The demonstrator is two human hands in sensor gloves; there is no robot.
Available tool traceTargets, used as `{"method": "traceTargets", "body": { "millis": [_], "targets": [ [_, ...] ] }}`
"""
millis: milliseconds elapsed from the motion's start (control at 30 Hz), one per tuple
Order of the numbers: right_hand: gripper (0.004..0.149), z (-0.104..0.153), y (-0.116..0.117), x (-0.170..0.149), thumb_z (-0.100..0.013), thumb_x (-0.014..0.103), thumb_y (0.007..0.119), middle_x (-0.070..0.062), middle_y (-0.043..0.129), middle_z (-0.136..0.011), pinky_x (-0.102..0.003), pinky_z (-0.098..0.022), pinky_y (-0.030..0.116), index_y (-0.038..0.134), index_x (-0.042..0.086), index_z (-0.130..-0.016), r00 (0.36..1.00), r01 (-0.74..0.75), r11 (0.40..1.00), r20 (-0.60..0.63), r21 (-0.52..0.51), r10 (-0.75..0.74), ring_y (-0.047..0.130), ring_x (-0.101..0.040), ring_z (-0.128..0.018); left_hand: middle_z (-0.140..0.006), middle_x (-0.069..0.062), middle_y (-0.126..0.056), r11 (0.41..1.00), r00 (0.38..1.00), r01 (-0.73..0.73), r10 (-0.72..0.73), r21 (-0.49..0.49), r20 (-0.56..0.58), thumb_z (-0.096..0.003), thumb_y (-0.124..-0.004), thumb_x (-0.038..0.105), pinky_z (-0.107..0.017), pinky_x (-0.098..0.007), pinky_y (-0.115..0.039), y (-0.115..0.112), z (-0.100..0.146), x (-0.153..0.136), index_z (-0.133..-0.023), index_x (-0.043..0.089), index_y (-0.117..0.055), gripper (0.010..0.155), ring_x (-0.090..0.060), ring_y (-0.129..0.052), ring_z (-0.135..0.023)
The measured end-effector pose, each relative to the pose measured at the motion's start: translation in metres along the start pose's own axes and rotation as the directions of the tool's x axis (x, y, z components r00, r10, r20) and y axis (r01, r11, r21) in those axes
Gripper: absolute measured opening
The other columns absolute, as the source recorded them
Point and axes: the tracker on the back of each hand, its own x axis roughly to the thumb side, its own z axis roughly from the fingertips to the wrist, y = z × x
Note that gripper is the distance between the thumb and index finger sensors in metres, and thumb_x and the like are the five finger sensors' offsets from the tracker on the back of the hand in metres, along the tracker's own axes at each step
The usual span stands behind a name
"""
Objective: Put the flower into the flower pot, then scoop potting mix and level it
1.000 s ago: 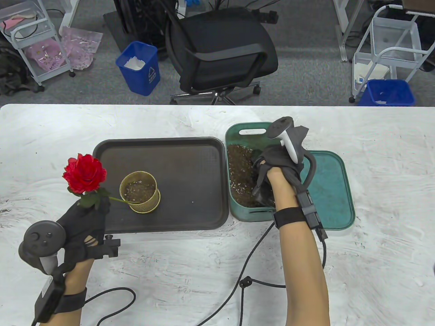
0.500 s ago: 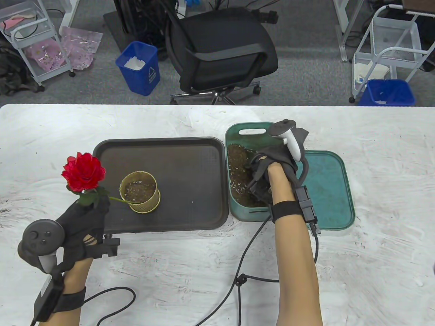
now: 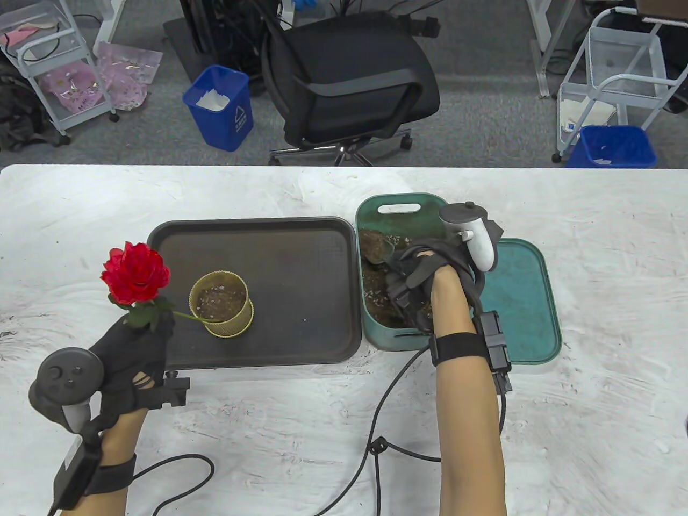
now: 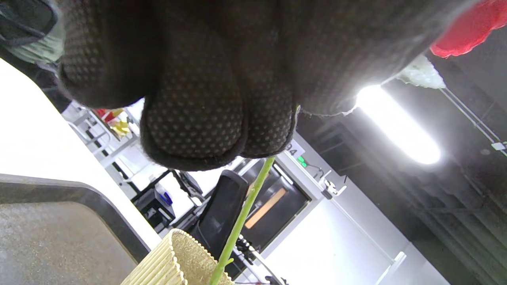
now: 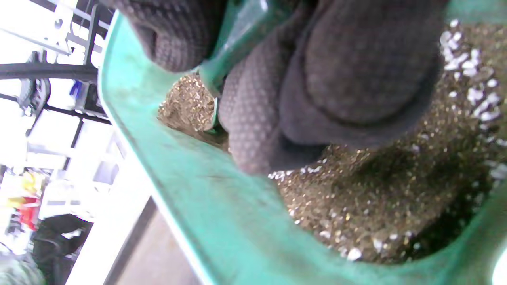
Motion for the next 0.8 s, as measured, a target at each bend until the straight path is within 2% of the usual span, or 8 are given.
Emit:
{"method": "traceTargets", "body": {
  "millis": [267,500,633,800],
  "targets": [
    [0.053,0.027,-0.011,-0.010,-0.044,0.029,0.071,-0.016,0.094,-0.067,-0.039,-0.018,0.097,0.067,0.001,-0.089,0.986,0.151,0.989,0.071,-0.002,-0.150,0.108,-0.029,-0.033,-0.058,0.004,-0.107,1.000,1.000,-0.009,0.009,0.001,-0.010,-0.0417,-0.093,0.047,-0.035,-0.036,-0.096,0.000,0.000,-0.001,-0.075,0.021,-0.098,0.042,-0.020,-0.116,-0.036],
    [0.053,0.063,-0.018,0.001,-0.044,0.029,0.072,-0.017,0.095,-0.066,-0.038,-0.016,0.097,0.068,0.001,-0.089,0.980,0.135,0.990,0.152,-0.033,-0.129,0.108,-0.029,-0.031,-0.058,0.004,-0.107,1.000,1.000,-0.012,0.012,-0.002,-0.009,-0.0417,-0.093,0.047,-0.034,-0.036,-0.096,0.000,0.000,-0.001,-0.075,0.021,-0.098,0.042,-0.019,-0.116,-0.036],
    [0.053,0.075,0.000,0.015,-0.044,0.030,0.072,-0.017,0.095,-0.066,-0.038,-0.016,0.097,0.068,0.001,-0.089,0.974,0.079,0.997,0.212,0.022,-0.082,0.108,-0.029,-0.031,-0.058,0.004,-0.107,1.000,1.000,-0.012,0.012,0.000,-0.011,-0.0416,-0.093,0.047,-0.034,-0.036,-0.096,0.000,0.001,0.000,-0.075,0.021,-0.099,0.042,-0.020,-0.116,-0.035],
    [0.053,0.075,0.041,0.032,-0.045,0.030,0.072,-0.017,0.095,-0.066,-0.038,-0.015,0.097,0.068,0.001,-0.089,0.961,-0.006,0.992,0.276,0.124,-0.029,0.108,-0.029,-0.031,-0.058,0.004,-0.107,1.000,1.000,-0.011,0.011,0.000,-0.010,-0.0417,-0.093,0.047,-0.034,-0.036,-0.096,0.000,0.001,0.000,-0.075,0.021,-0.099,0.042,-0.019,-0.116,-0.035]
  ]
}}
